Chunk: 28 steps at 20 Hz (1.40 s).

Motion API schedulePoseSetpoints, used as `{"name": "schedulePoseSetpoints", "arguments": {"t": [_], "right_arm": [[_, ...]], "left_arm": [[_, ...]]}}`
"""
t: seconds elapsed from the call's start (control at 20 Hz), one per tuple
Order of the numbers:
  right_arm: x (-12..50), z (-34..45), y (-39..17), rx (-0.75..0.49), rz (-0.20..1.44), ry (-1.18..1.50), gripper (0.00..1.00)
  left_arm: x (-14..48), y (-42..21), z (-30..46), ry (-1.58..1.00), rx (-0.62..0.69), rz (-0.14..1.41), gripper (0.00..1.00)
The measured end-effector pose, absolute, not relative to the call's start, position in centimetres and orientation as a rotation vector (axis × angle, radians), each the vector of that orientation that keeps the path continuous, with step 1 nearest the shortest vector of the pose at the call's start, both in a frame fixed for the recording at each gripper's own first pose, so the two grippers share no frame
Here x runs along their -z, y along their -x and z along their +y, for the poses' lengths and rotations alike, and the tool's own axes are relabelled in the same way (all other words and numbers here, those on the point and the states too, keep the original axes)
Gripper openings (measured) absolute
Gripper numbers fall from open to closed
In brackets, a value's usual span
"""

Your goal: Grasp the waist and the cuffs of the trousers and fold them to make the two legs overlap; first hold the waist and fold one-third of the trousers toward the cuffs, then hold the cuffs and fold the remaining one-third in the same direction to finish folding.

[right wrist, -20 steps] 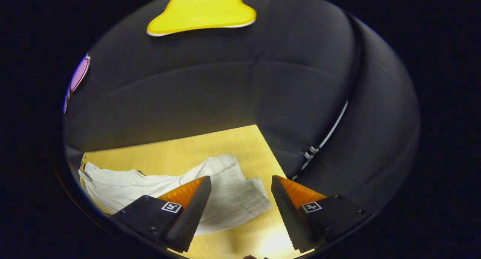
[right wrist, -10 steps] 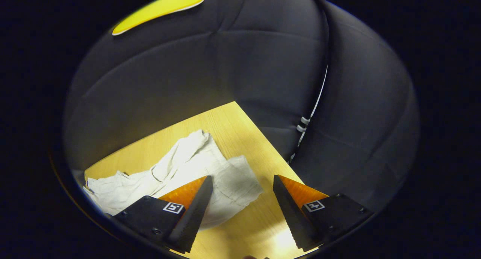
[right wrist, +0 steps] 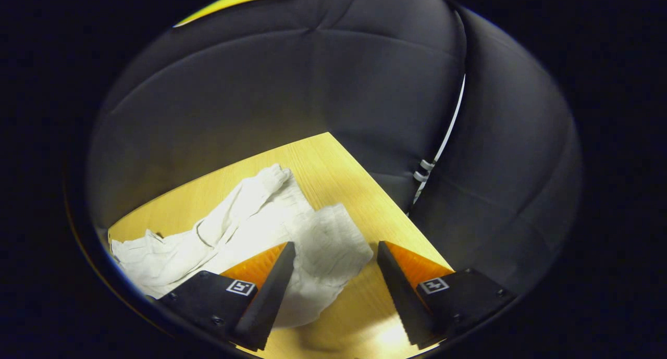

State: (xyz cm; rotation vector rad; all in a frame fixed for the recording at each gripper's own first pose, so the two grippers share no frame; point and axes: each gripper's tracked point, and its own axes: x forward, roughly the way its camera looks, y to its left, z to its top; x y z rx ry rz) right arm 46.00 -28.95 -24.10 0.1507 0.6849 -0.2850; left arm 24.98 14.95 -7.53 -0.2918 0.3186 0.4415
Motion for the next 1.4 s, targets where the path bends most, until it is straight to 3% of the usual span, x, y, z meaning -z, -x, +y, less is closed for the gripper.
{"name": "schedulePoseSetpoints", "arguments": {"t": [0.05,0.1,0.35,0.5,0.95,1.4], "right_arm": [[24.0,-28.5,-46.1,0.284,0.682,-0.148,0.86],[24.2,-27.8,-46.2,0.268,0.686,-0.165,0.84],[24.1,-26.3,-46.3,0.234,0.689,-0.195,0.27],[23.8,-25.7,-46.1,0.175,0.673,-0.127,0.14],[11.3,-21.5,-46.2,0.115,0.425,-0.012,0.13],[7.5,-6.0,-43.3,-0.011,0.357,-0.025,0.13]], "left_arm": [[7.7,-24.7,14.9,0.294,-0.447,0.321,0.96],[7.6,-24.5,14.8,0.295,-0.451,0.323,0.96],[7.4,-23.1,15.1,0.33,-0.474,0.328,0.96],[7.1,-22.7,15.3,0.327,-0.467,0.332,0.96],[6.2,-22.3,18.1,0.31,-0.431,0.328,0.95],[7.4,-23.9,25.0,0.311,-0.345,0.318,0.96]]}}
